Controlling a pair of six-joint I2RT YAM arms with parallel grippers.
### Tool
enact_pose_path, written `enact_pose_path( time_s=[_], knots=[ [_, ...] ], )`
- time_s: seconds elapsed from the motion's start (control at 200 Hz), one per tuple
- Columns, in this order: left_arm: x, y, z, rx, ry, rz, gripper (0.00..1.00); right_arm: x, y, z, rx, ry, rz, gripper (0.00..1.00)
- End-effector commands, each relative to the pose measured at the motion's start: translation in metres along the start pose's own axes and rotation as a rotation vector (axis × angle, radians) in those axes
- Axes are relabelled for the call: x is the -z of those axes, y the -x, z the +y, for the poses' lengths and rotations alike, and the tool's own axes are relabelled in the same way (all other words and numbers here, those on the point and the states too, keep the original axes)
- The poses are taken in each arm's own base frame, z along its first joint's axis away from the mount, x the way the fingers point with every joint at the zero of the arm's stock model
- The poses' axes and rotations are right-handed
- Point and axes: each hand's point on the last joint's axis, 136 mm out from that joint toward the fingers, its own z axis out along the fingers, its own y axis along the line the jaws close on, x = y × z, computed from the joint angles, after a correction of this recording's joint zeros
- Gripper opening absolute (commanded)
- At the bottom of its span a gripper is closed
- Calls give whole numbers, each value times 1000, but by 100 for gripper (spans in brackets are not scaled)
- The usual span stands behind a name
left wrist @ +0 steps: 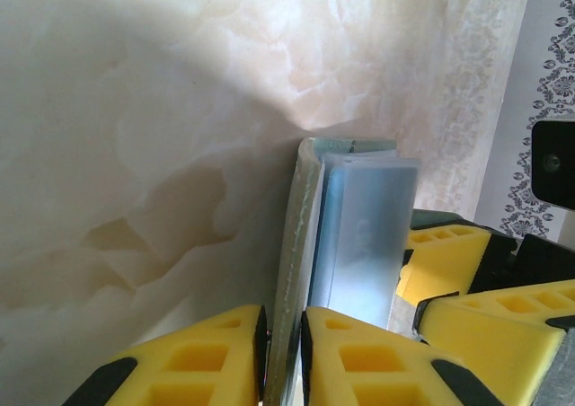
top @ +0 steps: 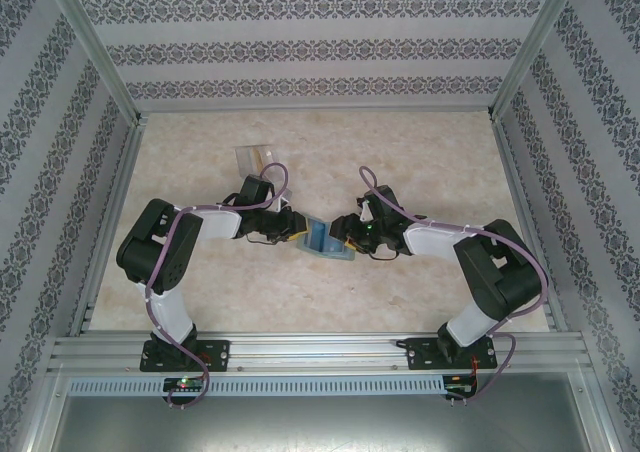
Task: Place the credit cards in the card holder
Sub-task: Flip over the card slot in the card holder.
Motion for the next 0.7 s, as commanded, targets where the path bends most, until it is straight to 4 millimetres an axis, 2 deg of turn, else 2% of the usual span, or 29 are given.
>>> enact_pose_path(
  time_s=[0.0, 0.2, 0.37, 0.455, 0.535, 0.694],
  knots=[
    [-2, -3, 4, 11, 8, 5, 20, -3, -2, 9, -12, 55, 13, 52],
    [-5, 0, -2, 62, -75, -6, 25, -3, -1, 20, -1, 86, 19, 52],
    [-4, 6, -3, 106, -106, -27, 41, -9, -6, 41, 48, 132, 55, 53],
    [1, 13, -8, 133, -150, -48, 53, -16, -10, 47, 61, 134, 75, 53],
    [10, 19, -11, 149, -168, -74, 59, -21, -12, 49, 69, 132, 80, 53],
    [23, 25, -8, 148, -144, -96, 63, -26, -14, 58, 99, 144, 94, 53]
  ],
)
